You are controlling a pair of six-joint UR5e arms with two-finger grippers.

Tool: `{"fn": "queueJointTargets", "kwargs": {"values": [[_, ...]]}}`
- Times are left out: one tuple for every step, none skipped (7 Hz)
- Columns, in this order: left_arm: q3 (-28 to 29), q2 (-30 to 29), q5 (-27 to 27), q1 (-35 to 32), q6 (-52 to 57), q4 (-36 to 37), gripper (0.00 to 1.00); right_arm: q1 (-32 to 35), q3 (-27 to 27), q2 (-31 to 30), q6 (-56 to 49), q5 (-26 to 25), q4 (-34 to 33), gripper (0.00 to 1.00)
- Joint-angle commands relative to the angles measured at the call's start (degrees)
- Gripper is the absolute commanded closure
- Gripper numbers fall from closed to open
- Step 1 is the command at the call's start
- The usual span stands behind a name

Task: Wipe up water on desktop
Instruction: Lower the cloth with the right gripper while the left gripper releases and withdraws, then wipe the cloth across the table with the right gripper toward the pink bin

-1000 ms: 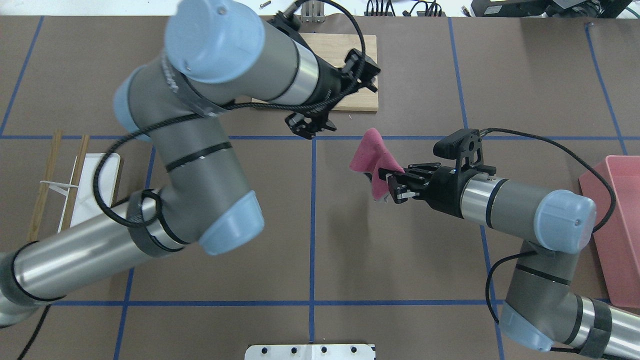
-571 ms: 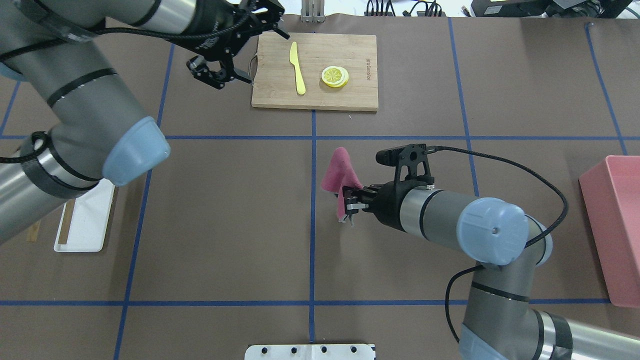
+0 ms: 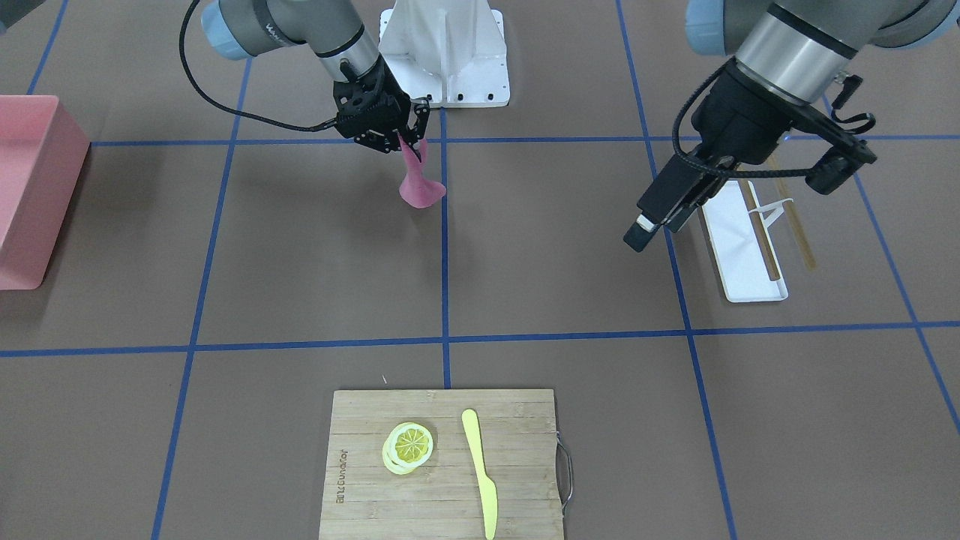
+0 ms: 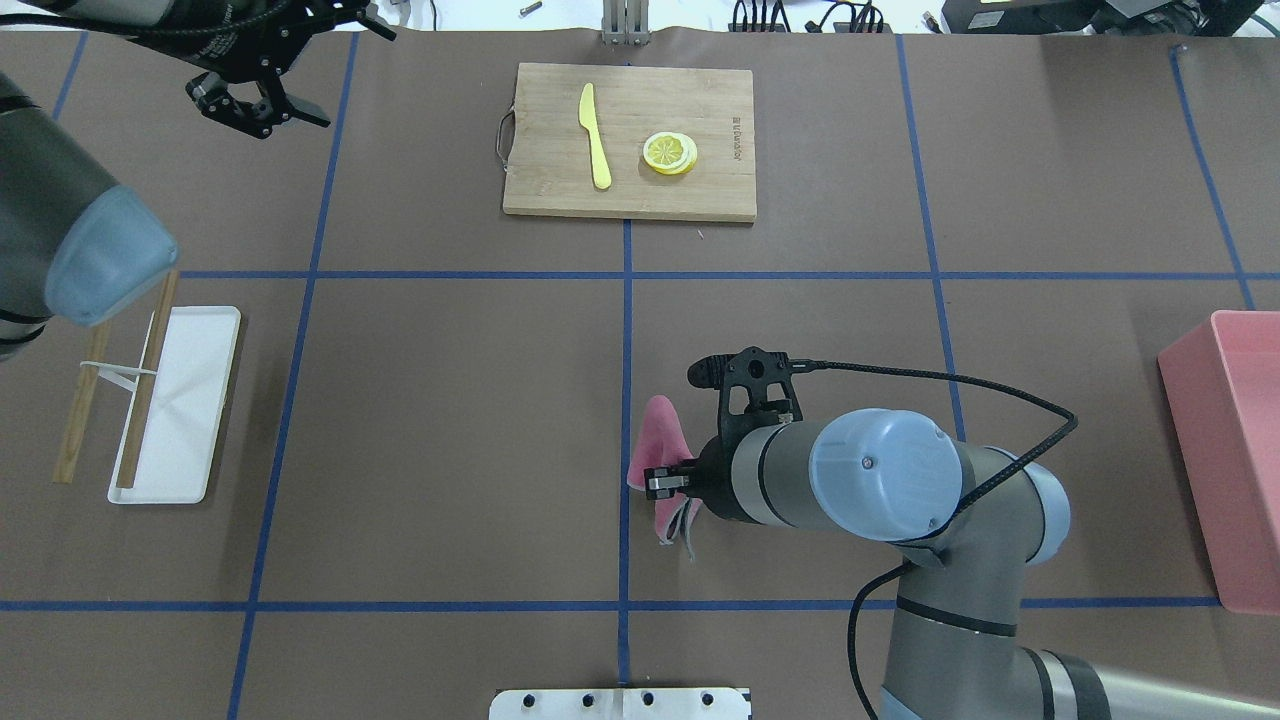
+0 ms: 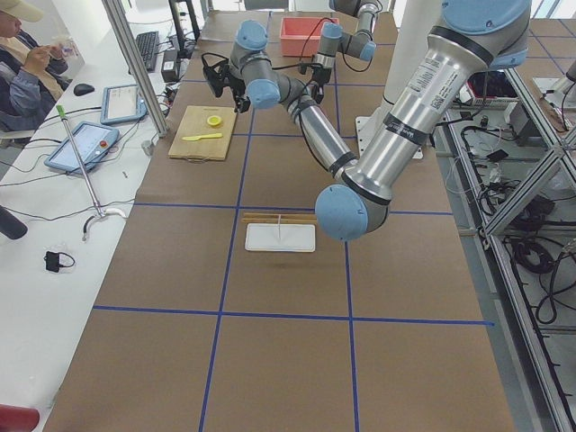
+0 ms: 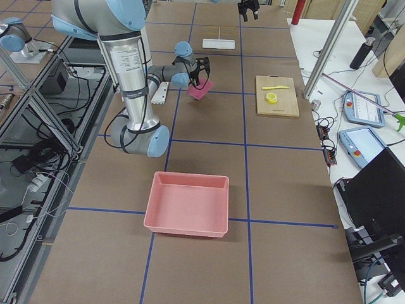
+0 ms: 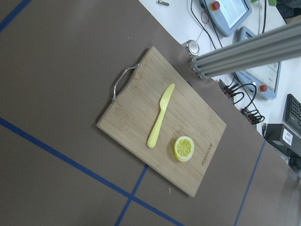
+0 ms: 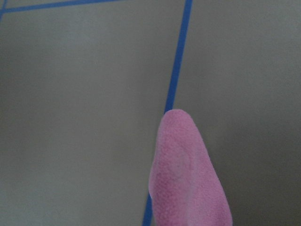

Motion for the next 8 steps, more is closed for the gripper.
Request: {"fn": "queueJointTargets", "kwargs": {"values": [[-0.3,1.5,0.0,-1.5,0.1,0.0,0.03,6.7,2.3,-6.9,-4.5,11.3,-3.3,1.00],[-0.5,1.5,-0.1,-2.3,0.2,0.5,0.03,10.4,2.5,-12.5,-8.9,13.4,-2.8,1.00],[-0.9,3.5,-3.1,-4.7,1.8,0.5,0.03,14.4,3.2,-17.9,-15.9,17.0,-2.8,1.00],[-2.5,5.5,-5.5,-6.1,5.7,0.5,0.03,17.5,3.0,-22.8,-21.8,17.8,-2.7,1.00],[-4.4,6.7,-6.5,-6.1,6.3,0.5,0.03,18.4,2.4,-23.9,-23.3,17.6,-2.8,1.00],[-4.8,6.9,-6.6,-6.1,6.3,0.5,0.03,18.4,2.4,-23.2,-22.7,17.5,-3.3,1.00],[-5.7,7.1,-6.6,-6.4,6.6,0.5,0.03,18.0,1.5,-20.1,-20.3,17.5,-5.0,1.00],[-6.6,7.7,-6.6,-6.7,6.9,0.4,0.03,14.8,0.6,-13.3,-12.9,17.2,-9.3,1.00]]}}
